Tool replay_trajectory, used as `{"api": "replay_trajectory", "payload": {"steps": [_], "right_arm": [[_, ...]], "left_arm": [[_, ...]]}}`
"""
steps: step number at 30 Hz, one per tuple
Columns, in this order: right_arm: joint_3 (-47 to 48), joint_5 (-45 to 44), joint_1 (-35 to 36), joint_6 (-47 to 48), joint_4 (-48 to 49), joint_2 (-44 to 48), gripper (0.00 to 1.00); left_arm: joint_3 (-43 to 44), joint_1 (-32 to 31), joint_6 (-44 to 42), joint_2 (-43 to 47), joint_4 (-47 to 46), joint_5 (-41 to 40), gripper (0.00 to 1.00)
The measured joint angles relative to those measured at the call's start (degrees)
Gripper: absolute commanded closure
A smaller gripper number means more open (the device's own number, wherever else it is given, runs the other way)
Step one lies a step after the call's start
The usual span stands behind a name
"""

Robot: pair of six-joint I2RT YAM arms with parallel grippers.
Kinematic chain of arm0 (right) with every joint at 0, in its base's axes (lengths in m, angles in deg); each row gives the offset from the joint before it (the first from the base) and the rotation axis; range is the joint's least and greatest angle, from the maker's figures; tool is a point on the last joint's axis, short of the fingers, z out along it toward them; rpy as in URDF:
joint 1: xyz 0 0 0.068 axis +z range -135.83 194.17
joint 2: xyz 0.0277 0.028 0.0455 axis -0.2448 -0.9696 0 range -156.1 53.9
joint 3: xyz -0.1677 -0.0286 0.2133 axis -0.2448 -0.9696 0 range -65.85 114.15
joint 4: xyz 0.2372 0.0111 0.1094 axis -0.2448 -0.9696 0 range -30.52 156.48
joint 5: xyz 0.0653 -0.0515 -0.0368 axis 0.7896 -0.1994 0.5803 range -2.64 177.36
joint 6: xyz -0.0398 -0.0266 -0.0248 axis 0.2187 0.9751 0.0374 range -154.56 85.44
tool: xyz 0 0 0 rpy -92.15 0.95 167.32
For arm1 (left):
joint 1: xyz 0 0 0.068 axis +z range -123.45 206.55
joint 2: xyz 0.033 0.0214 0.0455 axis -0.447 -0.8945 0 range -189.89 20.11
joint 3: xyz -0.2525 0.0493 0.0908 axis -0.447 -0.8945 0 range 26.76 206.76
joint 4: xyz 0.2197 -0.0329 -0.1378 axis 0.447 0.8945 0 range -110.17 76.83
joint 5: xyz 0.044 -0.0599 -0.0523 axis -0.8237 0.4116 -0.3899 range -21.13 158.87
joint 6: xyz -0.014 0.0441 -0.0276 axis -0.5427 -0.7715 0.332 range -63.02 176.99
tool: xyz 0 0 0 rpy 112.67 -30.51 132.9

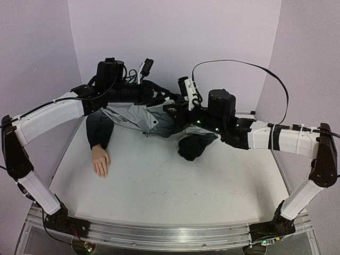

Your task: Paint the nails

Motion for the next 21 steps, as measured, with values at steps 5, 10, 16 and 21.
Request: {"api": "replay_trajectory", "payload": {"steps": [5, 10, 16, 21], "right_arm": [[0.2, -12.7, 3.6, 3.8, -1.9, 0.0, 1.00], [0.4, -11.0, 3.6, 7.9, -2.5, 0.0, 1.00], [0.2, -1.0, 2.1, 9.9, -2.5, 0.1, 1.00], [0.2, 3.8, 1.8, 10.1, -2.6, 0.1, 1.00]], "left_arm": [[0.3, -0.3, -1.6, 0.0, 2.5, -1.2, 0.67], [0.4, -1.2, -3.0, 0.4, 4.6, -1.2, 0.28], [0.3, 0.2, -3.6, 3.3, 10.4, -0.1, 0.20], [1.2, 1.2, -3.7, 4.3, 15.4, 1.1, 0.27]]}}
